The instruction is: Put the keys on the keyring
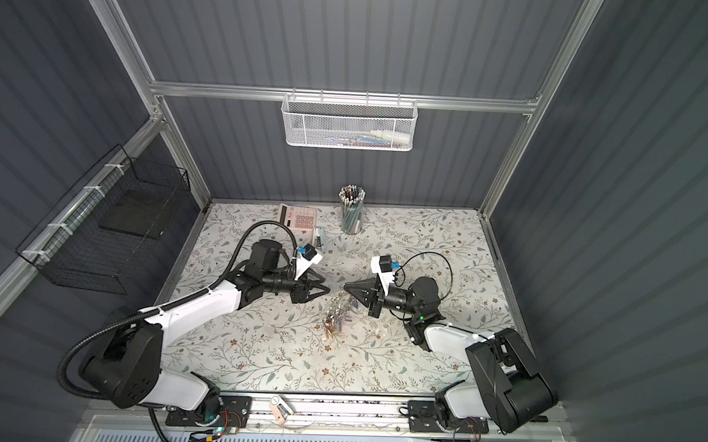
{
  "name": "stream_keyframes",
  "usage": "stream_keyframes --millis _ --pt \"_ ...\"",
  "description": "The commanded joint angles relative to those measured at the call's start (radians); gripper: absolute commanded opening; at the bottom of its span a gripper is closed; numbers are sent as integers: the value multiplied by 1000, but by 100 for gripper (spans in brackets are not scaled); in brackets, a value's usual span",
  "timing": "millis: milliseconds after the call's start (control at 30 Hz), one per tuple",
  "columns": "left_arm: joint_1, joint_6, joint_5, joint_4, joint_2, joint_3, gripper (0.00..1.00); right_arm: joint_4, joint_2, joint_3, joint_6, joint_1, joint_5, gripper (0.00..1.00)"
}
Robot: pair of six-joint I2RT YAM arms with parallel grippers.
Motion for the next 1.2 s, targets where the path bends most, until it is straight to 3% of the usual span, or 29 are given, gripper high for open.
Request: stream_keyframes --millis 0,67,133,300,467,633,767,900,1167 --pt "-2 -165 -38 230 -89 -60 63 28 -28 23 -6 5 22 0" --pt "-3 -213 -19 261 -135 -89 71 -25 -45 27 -30 5 40 0" --pt "-12 -213 -24 226 -179 -99 73 -71 -65 29 -48 5 54 0" --pt "-151 -6 -179 -59 -272 -59 80 -172 -113 40 -87 5 77 0" --pt "-195 69 -248 -169 -252 -8 80 -190 -114 49 -78 4 75 0" --pt "-196 116 -246 -221 -203 55 79 -211 -135 29 -79 7 77 0" --pt "-207 141 -161 -279 -160 100 77 -245 -159 24 -97 12 89 0" --pt "-230 128 -143 -329 -131 132 76 -256 -160 29 -106 14 94 0" --pt "-306 -3 -234 -358 -88 184 72 -256 -134 34 -112 16 118 0"
